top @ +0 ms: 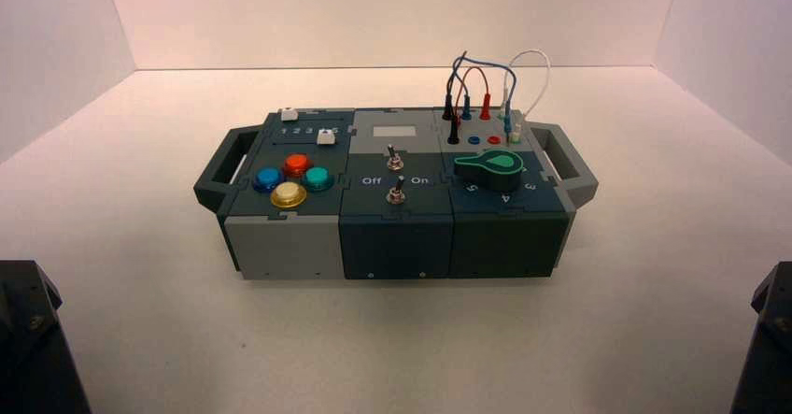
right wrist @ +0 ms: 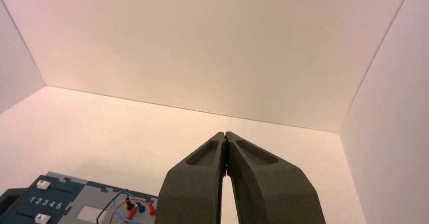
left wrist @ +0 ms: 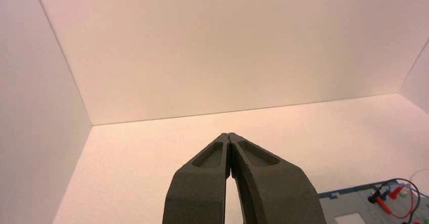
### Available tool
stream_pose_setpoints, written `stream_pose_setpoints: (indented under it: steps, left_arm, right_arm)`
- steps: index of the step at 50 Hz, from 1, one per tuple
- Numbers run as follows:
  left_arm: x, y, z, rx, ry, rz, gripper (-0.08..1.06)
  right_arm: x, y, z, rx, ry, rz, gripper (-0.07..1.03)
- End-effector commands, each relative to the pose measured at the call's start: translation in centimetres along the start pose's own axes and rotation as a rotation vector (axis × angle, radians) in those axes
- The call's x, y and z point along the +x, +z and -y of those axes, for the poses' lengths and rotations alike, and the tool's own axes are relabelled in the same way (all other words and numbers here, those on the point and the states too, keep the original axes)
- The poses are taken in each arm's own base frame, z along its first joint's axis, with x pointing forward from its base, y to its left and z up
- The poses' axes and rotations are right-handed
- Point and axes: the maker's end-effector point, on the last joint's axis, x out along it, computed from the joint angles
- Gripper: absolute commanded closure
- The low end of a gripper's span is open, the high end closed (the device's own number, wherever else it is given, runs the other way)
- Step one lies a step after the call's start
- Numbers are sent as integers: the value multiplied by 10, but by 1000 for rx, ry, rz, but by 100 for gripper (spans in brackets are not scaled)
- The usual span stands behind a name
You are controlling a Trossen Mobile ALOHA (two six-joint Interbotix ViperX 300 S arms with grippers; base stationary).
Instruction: Move the bottom slider to position 4.
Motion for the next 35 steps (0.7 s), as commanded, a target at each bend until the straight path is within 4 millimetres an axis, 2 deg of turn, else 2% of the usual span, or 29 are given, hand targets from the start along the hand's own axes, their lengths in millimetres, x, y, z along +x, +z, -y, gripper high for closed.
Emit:
stream_pose_setpoints:
  steps: [1,12,20,35]
  left_arm:
    - [-1,9,4,4,-15,18,101]
    - [-3,7,6,5,-24,20,101]
    - [0,-6,18,20,-78,-50,101]
    - [11,-39,50,69,-214,-265,101]
  right_arm:
    - [1,8,0,3,0,14,99]
    - [1,7,0,3,0,11,99]
    - [4,3,-4,5,18,-16,99]
    - [23,-30,-29,-32,118,-299,99]
